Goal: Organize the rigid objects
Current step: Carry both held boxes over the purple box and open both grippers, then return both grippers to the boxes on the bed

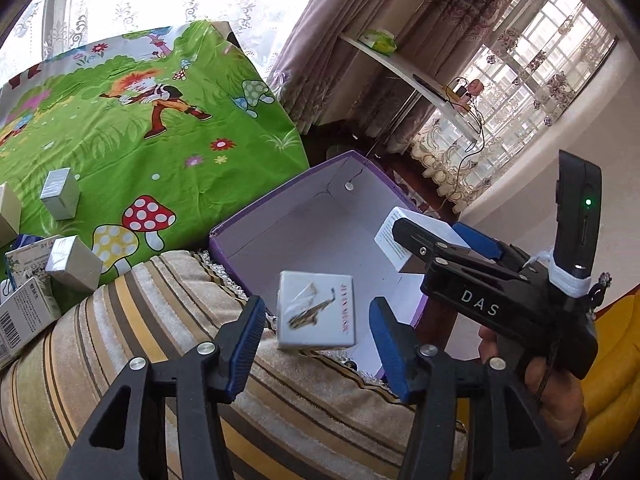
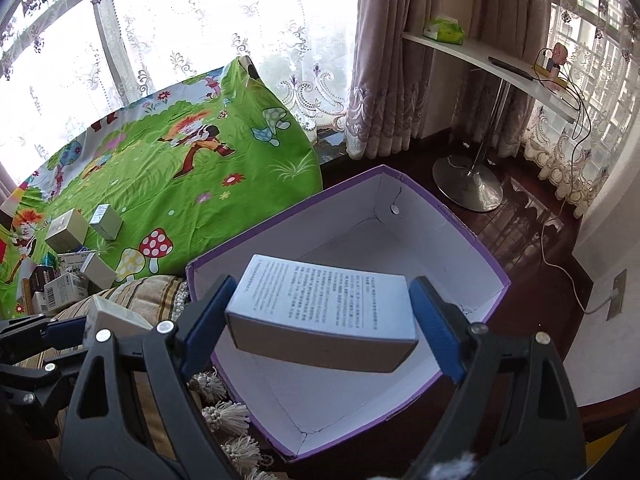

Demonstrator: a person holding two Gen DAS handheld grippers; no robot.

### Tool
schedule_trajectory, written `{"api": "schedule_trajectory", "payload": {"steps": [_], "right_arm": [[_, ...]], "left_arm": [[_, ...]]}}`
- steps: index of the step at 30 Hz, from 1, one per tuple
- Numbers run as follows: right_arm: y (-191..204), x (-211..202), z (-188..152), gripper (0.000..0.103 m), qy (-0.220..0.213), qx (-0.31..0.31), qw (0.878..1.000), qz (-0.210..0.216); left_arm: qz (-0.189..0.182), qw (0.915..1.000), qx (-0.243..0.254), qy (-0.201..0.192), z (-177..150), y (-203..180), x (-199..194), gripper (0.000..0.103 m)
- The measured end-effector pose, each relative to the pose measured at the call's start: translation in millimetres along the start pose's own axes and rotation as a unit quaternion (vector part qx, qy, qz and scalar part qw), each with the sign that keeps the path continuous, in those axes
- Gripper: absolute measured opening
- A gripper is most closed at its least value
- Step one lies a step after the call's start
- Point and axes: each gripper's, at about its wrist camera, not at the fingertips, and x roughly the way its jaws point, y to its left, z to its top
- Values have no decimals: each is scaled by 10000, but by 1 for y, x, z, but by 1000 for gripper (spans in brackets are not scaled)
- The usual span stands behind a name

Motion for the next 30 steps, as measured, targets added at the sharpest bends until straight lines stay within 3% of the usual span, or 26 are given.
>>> {"api": "schedule_trajectory", "payload": {"steps": [2, 10, 15, 22, 30], "right_arm": [[0, 0, 0, 90, -8, -12, 10000, -33], [4, -9, 4, 95, -273, -50, 9995, -133], [10, -13, 5, 96, -364, -85, 9993, 94], [27, -19, 4, 96, -398, -200, 9974, 566], [53, -19, 4, 96, -273, -431, 9960, 728]], "left_arm": [[16, 10000, 76, -60, 0, -3, -3, 69], [305, 9986, 25, -431, 1, 5, -21, 73], [616, 9947, -96, -813, -2, 16, -34, 73], [706, 9928, -349, -901, -12, 44, -56, 73], [908, 9870, -682, -1133, -33, 85, -90, 73]]}}
